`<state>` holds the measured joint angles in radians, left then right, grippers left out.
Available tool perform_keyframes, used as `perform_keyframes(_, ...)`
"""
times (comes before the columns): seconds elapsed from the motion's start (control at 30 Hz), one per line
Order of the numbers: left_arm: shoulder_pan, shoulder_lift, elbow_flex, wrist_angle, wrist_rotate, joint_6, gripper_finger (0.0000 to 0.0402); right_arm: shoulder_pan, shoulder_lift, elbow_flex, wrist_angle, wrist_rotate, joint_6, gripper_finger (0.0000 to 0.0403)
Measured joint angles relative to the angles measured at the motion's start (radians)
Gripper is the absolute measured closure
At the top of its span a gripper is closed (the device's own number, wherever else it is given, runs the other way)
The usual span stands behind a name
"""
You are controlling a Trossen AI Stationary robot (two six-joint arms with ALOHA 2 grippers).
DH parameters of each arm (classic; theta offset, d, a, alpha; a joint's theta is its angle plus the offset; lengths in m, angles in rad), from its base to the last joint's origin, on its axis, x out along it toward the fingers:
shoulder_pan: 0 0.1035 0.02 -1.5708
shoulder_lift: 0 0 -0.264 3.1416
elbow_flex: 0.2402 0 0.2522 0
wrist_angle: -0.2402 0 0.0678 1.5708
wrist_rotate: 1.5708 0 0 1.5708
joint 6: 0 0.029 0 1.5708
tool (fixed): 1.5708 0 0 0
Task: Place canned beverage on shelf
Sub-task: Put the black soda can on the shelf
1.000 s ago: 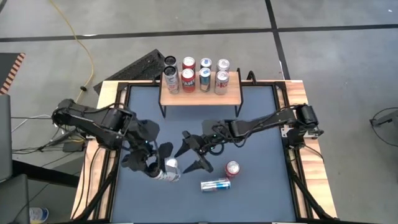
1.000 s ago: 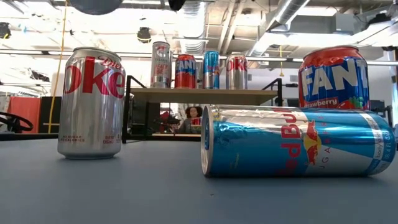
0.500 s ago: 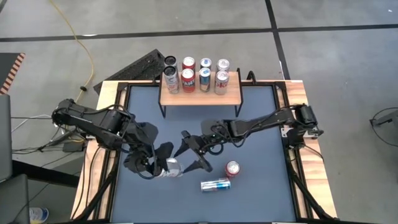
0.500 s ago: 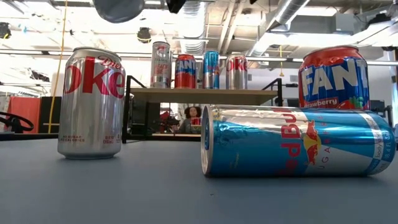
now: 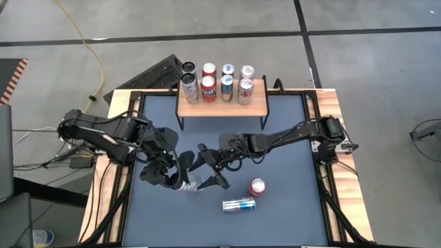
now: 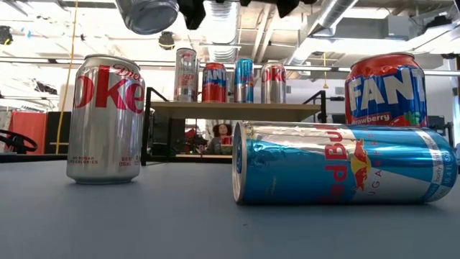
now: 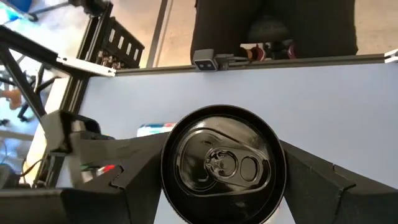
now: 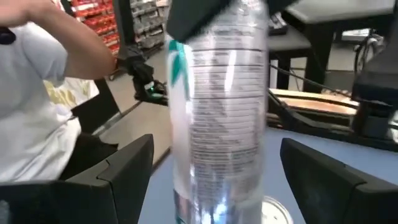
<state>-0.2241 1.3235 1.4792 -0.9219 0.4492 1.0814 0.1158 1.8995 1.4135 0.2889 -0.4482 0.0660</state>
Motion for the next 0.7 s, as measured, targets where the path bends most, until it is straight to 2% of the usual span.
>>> perform_keyframes(0.27,0.007,0.02,0.0,0.013,0.035,0.014,0.0145,0.001,0.068,0.072,-0.017,-0.059,0.013,0.0071)
perform_keyframes(0.7,0.013,0.073,0.0,0.023,-0.015,0.008,0.0145,0.001,0.068,0.105,-0.115,-0.078,0.004,0.0072)
